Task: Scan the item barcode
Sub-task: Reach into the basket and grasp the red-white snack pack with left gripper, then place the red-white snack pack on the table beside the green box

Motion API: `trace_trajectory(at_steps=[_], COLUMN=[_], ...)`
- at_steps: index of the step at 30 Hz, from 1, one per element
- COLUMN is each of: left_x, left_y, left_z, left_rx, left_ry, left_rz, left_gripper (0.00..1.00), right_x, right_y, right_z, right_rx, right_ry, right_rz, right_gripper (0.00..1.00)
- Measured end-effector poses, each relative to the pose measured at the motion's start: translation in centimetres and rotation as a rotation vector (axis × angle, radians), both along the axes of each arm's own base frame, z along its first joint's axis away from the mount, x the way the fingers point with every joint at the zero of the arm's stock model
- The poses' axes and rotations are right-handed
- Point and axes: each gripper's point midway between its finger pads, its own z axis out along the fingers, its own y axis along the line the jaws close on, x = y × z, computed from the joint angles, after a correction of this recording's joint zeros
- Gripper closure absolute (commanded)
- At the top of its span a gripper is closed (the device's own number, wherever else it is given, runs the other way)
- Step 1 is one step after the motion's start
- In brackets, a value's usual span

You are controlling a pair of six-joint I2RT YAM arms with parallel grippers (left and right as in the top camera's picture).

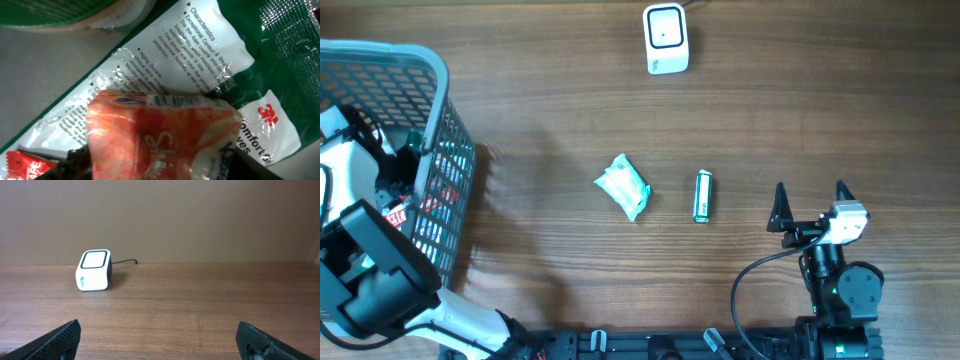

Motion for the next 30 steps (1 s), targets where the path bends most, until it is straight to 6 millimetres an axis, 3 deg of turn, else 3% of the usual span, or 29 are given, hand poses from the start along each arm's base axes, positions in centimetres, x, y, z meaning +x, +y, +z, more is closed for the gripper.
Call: trace_trajectory(at_steps=[8,13,18,22,25,26,30], left_x=[-0.4,0.4,1.7,2.1,2.0,1.7,-0.3], left_y=[0.6,1.4,2.1,0.8,-1.7,-3.2,-8.6], left_z=[0.2,2.5,9.8,17.0,21.5,23.9,30.0], left_rx=[0.033,0.056,0.124,0.154,0.121,0.099,0.015], left_ry=[0.023,0.009,-0.102,-0.295,-0.451,-0.535,-0.748], left_rz=[0.004,0.006,0.008,0.016,-0.008,-0.036,-0.115], left_gripper=[0.46,0.49,0.47,0.46,0.46,0.47,0.46], right_x=[0.0,0.0,0.0,0.0,0.0,0.0,0.0], right_y=[0.0,0.0,0.0,0.0,0.0,0.0,0.0], right_z=[0.0,0.0,0.0,0.0,0.0,0.0,0.0], right_rx=[0.0,0.0,0.0,0.0,0.0,0.0,0.0], right_ry=[0.0,0.0,0.0,0.0,0.0,0.0,0.0], right_rz=[0.0,0.0,0.0,0.0,0.0,0.0,0.0], right_gripper=[0.0,0.0,0.0,0.0,0.0,0.0,0.0])
